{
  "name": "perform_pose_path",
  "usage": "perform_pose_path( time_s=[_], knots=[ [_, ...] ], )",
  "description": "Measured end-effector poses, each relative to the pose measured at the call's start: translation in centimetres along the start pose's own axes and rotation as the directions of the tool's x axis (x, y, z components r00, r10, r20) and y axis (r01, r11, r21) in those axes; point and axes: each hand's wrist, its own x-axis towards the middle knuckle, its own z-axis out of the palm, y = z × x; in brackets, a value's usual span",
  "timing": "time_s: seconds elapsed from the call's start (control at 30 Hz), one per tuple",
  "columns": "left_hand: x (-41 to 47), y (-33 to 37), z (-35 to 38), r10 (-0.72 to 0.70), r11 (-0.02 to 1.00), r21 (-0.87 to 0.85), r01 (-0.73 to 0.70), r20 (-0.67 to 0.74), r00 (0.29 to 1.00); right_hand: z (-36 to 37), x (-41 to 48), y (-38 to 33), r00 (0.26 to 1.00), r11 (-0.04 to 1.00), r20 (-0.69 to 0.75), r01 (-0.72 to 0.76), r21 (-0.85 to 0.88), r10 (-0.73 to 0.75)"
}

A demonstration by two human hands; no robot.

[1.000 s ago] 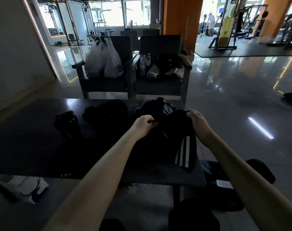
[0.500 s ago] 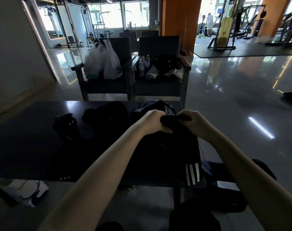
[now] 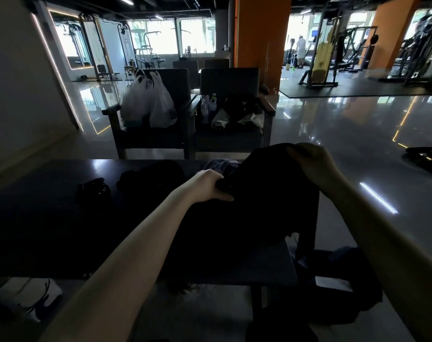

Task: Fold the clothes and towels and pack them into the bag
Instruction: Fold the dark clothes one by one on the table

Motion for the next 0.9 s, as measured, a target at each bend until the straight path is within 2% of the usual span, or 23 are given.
perform_pose_path(
  time_s=[0.13,0.27,0.4,0.47,0.53,0.67,0.8,0.83,0.9],
  knots=[
    [-0.8,-1.3,-1.0,-0.038,0.993,0.111,0.043,-0.048,0.998,-1.6,1.1,-0.1,0.994,0.999,-0.105,0.007,-0.033,-0.010],
    [-1.7,-1.4,-2.9,-0.115,0.991,0.043,0.124,-0.174,0.978,-2.6,1.4,-0.1,0.984,0.997,-0.176,-0.037,-0.075,0.023],
    [-3.0,-1.4,-5.8,-0.106,0.985,0.124,0.122,-0.129,0.986,-3.8,1.4,-0.1,0.952,0.993,-0.286,-0.115,0.008,0.112],
    [-3.5,-1.4,-7.2,-0.088,0.985,0.134,0.112,-0.172,0.981,-4.4,1.6,-0.4,0.942,0.991,-0.310,-0.133,0.012,0.130],
    [-3.8,-1.2,-8.0,-0.075,0.990,0.100,0.105,-0.268,0.961,-4.8,1.7,-0.8,0.942,0.990,-0.308,-0.141,-0.007,0.132],
    [-3.8,0.1,-8.9,-0.165,0.984,-0.134,0.116,-0.453,0.876,-5.3,1.9,-1.6,0.947,0.983,-0.307,-0.141,-0.117,0.099],
    [-4.5,2.6,-10.6,-0.122,0.986,-0.161,0.037,-0.564,0.817,-6.2,1.6,-3.4,0.948,0.983,-0.308,-0.129,-0.134,0.083],
    [-4.8,3.3,-11.3,-0.097,0.987,-0.160,0.007,-0.567,0.818,-6.6,1.5,-4.0,0.944,0.984,-0.321,-0.124,-0.127,0.077],
    [-5.9,4.9,-12.8,-0.047,0.986,-0.161,-0.040,-0.501,0.864,-7.4,1.3,-5.5,0.929,0.988,-0.365,-0.108,-0.109,0.061]
  ],
)
